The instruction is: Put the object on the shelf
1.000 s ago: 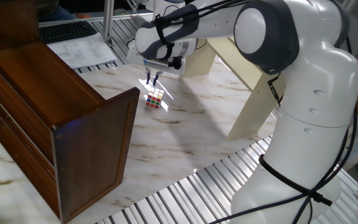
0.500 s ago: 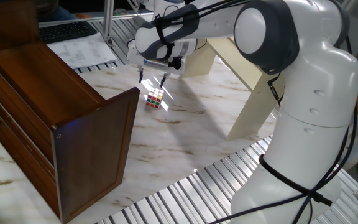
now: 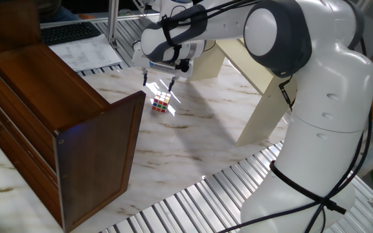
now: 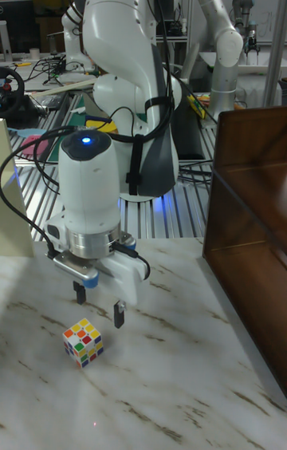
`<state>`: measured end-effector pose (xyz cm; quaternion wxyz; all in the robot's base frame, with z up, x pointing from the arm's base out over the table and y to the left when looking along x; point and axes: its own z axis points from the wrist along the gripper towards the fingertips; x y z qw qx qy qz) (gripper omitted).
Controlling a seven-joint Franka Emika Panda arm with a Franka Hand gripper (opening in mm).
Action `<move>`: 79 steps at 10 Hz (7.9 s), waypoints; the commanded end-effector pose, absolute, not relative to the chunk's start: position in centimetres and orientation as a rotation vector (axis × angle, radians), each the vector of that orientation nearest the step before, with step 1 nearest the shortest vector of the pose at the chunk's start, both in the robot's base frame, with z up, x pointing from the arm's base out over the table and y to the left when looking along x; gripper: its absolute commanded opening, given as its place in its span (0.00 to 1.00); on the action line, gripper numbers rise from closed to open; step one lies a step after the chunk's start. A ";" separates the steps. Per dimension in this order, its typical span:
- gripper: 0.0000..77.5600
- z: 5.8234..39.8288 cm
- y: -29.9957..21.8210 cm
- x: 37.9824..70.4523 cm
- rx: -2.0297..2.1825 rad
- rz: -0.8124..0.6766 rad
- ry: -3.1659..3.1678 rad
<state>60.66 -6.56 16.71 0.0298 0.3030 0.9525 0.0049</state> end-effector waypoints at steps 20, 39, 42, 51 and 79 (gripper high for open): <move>1.00 10.1 -9.4 61.3 0.932 0.007 2.884; 0.02 9.5 -9.5 61.4 0.909 -0.002 2.876; 0.02 13.2 -9.5 61.3 0.900 -0.002 2.881; 0.02 19.5 -8.8 60.5 0.852 -0.009 2.880; 0.02 27.5 -8.4 60.8 0.871 -0.040 2.938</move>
